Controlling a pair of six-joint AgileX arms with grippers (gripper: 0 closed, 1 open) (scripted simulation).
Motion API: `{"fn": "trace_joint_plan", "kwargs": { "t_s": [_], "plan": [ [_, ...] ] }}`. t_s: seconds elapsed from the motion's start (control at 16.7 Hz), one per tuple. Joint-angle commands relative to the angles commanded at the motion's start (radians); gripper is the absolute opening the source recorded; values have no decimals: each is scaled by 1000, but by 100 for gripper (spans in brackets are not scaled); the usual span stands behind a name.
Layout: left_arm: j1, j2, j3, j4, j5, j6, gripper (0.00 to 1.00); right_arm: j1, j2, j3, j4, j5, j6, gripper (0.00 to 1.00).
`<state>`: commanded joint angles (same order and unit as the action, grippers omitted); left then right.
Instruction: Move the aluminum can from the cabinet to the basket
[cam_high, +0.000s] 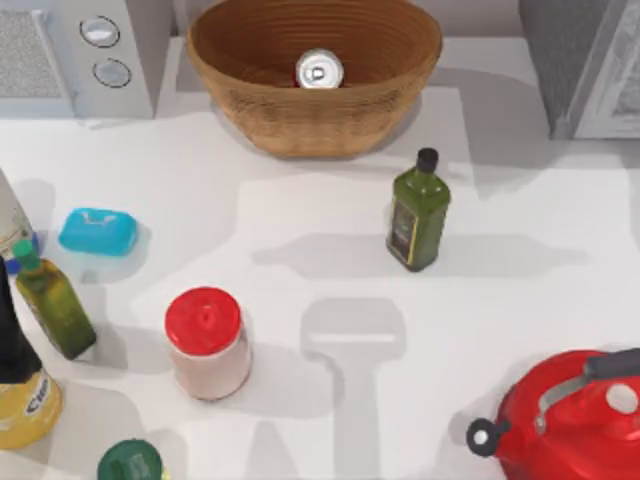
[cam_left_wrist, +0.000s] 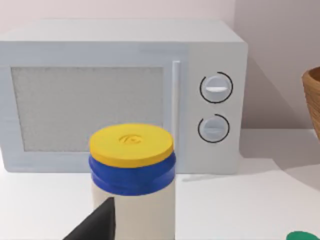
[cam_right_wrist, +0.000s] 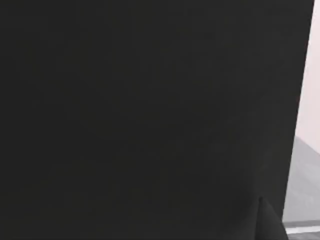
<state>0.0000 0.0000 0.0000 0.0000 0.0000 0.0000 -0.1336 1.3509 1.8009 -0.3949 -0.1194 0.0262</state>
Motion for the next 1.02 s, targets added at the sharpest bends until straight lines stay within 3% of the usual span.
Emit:
{"fn": "trace_joint_plan", "kwargs": {
  "t_s": [0.24, 0.42, 0.6, 1.02],
  "plan": [
    [0, 0, 0, 0, 0, 0, 100, 341, -20, -19, -18, 339, -16, 100],
    [0, 0, 0, 0, 0, 0, 100, 507, -36, -36, -27, 505, -25, 100],
    [0, 0, 0, 0, 0, 0, 100, 577, -45, -44, -31, 575, -30, 100],
    [0, 0, 0, 0, 0, 0, 100, 544, -50, -19, -31, 583, -41, 100]
  ]
}}
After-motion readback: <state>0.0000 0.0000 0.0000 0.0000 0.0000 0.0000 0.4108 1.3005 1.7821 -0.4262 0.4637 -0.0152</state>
